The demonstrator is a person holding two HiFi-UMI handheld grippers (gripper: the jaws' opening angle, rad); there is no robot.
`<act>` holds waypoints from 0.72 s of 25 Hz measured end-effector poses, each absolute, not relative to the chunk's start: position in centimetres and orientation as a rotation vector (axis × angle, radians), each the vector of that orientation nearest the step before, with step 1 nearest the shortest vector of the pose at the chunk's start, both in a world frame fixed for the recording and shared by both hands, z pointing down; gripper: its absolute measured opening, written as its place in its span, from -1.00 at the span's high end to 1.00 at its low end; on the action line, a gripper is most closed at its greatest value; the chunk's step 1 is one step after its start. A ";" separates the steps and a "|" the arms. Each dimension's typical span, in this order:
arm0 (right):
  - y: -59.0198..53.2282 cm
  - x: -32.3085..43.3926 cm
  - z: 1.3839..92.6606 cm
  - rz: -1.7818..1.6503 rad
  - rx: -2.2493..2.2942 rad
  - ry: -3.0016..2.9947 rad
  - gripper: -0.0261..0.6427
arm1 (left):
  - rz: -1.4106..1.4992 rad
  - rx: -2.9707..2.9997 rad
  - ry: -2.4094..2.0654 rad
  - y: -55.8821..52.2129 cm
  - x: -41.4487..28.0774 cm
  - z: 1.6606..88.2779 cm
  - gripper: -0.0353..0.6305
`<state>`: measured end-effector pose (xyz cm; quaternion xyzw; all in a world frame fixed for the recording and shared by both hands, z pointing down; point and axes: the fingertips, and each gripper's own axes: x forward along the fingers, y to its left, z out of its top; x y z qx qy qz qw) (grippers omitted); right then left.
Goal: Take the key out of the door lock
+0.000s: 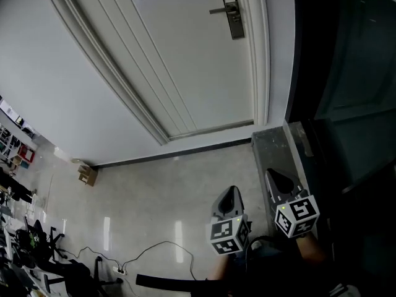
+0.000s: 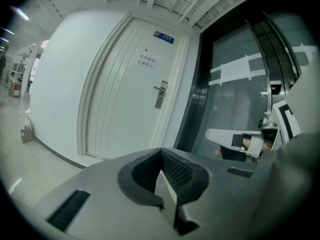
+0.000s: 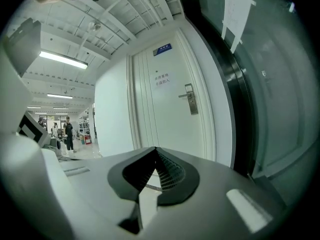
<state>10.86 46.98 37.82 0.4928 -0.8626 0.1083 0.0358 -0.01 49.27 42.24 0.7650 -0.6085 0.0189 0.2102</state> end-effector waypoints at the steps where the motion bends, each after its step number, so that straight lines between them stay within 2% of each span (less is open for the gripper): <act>1: 46.1 10.8 37.9 0.332 1.517 -2.648 0.92 | 0.054 2.133 -1.687 48.5 -0.1 42.2 0.89; 18: 26.7 3.5 36.4 0.254 1.609 -2.635 0.92 | 0.014 2.212 -1.627 28.2 -7.5 40.6 0.89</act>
